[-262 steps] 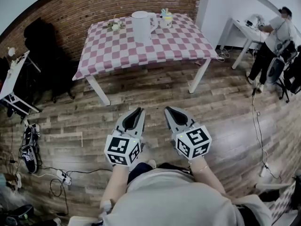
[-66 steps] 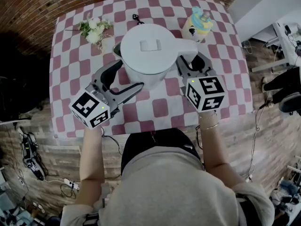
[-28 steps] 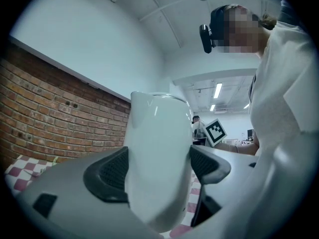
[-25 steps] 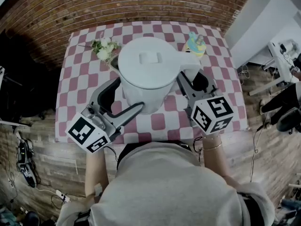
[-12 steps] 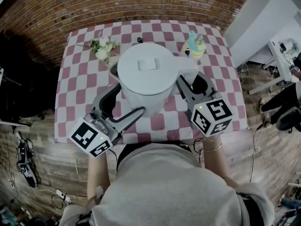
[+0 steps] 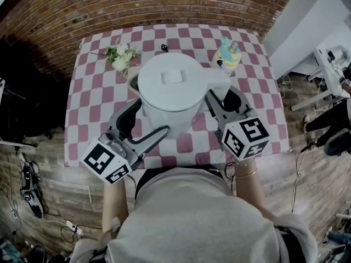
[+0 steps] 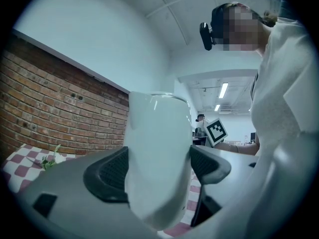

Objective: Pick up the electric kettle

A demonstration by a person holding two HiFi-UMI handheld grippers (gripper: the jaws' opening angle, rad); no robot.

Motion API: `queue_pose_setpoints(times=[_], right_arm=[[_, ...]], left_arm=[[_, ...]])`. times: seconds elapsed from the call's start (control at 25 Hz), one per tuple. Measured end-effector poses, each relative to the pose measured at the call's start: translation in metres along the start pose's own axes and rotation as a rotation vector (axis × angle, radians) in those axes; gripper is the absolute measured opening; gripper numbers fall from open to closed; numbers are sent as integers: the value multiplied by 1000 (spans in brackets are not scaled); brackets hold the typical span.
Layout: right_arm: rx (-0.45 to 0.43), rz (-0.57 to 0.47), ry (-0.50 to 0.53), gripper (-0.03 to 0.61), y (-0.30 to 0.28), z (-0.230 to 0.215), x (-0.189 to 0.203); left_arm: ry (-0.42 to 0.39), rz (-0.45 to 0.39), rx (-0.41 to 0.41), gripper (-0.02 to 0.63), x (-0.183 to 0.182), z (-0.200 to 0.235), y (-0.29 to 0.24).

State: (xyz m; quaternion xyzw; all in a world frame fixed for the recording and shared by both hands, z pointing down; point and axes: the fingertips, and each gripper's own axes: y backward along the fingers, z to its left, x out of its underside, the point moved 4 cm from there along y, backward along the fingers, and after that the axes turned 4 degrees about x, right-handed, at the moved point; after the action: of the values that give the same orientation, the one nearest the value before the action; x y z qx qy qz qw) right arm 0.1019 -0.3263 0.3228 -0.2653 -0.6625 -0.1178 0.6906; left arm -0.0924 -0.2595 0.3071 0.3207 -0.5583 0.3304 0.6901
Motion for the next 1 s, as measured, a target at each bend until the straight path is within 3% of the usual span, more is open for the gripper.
queue_pose_setpoints(times=[1.0], right_arm=[[-12, 4, -21, 144, 0, 6, 5]], left_arm=[[17, -20, -15, 399, -2, -2, 7]])
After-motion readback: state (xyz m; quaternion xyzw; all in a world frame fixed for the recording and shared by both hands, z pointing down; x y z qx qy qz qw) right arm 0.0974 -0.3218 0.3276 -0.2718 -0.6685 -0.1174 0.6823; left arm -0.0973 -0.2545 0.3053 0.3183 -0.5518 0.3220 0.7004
